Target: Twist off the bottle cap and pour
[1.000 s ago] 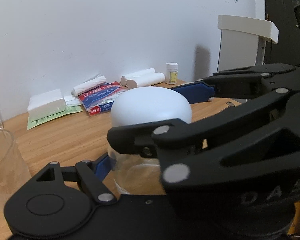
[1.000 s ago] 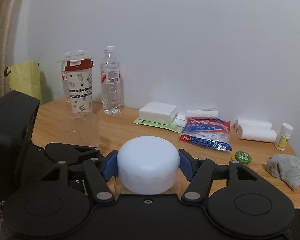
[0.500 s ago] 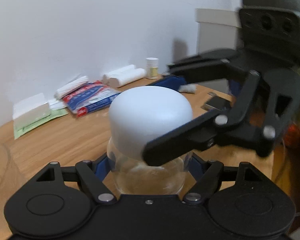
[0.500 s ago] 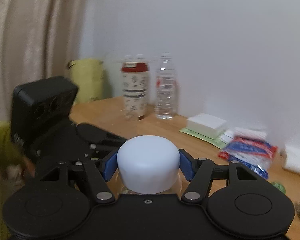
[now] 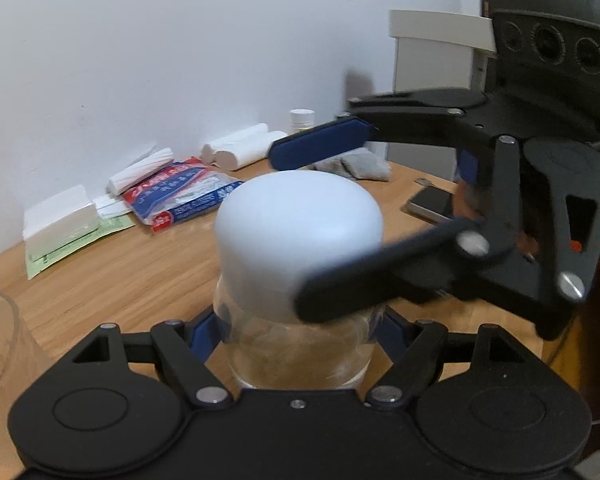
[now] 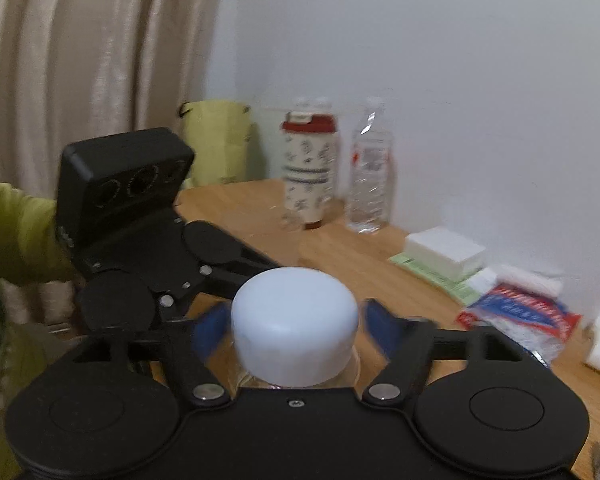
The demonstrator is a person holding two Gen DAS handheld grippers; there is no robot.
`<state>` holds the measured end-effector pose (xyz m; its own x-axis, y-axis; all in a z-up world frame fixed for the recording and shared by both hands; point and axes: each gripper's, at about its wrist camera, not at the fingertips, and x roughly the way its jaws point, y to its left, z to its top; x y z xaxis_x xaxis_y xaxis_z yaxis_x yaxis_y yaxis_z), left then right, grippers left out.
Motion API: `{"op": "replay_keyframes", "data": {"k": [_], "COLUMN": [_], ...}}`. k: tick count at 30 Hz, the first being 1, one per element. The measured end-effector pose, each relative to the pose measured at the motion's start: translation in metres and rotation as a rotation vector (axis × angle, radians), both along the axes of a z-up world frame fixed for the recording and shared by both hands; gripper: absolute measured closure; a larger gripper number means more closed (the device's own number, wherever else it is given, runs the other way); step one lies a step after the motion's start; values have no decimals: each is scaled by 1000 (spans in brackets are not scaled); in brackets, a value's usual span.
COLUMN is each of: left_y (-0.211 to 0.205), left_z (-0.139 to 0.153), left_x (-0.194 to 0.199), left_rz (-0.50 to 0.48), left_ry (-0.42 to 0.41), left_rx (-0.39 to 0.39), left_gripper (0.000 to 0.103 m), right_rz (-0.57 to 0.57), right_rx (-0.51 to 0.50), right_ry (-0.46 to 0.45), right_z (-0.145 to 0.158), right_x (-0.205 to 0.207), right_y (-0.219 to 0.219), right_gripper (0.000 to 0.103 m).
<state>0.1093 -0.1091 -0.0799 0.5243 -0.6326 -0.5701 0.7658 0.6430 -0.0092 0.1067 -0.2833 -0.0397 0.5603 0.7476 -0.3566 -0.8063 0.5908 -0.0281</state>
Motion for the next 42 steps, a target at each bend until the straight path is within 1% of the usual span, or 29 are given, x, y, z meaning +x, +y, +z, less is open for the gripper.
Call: {"op": "replay_keyframes", "data": {"k": [2, 4, 5, 7, 9, 11, 13, 15, 18, 19, 22, 25, 28, 30, 33, 38, 42], "left_y": [-3, -7, -9, -12, -14, -16, -17, -17, -17, -18, -16, -15, -11, -9, -5, 2, 4], "left_z": [0, -1, -1, 0, 0, 0, 0, 0, 0, 0, 0, -2, 0, 1, 2, 3, 0], "left_x": [-3, -7, -8, -11, -11, -11, -12, -13, -13, -12, -13, -15, -13, -12, -6, 4, 5], "left_rz": [46, 88, 111, 158, 187, 215, 237, 246, 253, 250, 225, 195, 135, 99, 7, -76, -73], "left_ry": [-10, -22, -25, -24, -24, -24, -24, -28, -27, -27, -37, -48, -31, -19, -6, 23, 24], "left_rx": [-1, 2, 4, 4, 1, -6, -12, -12, -14, -14, -9, 2, -15, -24, -19, -12, -13], "left_gripper": [24, 24, 24, 24, 24, 24, 24, 24, 24, 24, 24, 24, 24, 24, 24, 24, 24], "right_rz": [-80, -155, -194, -221, -233, -285, -312, -321, -348, -354, -334, -271, -142, -39, 58, 153, 199], "right_rx": [41, 93, 111, 132, 159, 145, 127, 123, 111, 103, 91, 96, 132, 129, 106, 103, 86], "right_ry": [9, 43, 36, 12, 28, 37, 48, 54, 53, 49, 45, 65, 102, 83, 65, 40, 31], "right_z": [-1, -3, -4, -5, -5, -5, -6, -6, -7, -6, -5, -3, -3, -5, -7, -9, -7], "right_x": [-3, -8, -14, -20, -23, -24, -23, -22, -22, -22, -20, -14, 0, 4, 8, 11, 15], "right_y": [0, -1, 0, 0, 1, 6, 11, 15, 19, 21, 23, 16, -3, -14, -22, -32, -30], "right_gripper": [7, 8, 8, 8, 10, 20, 26, 26, 34, 34, 34, 34, 34, 34, 34, 34, 34]}}
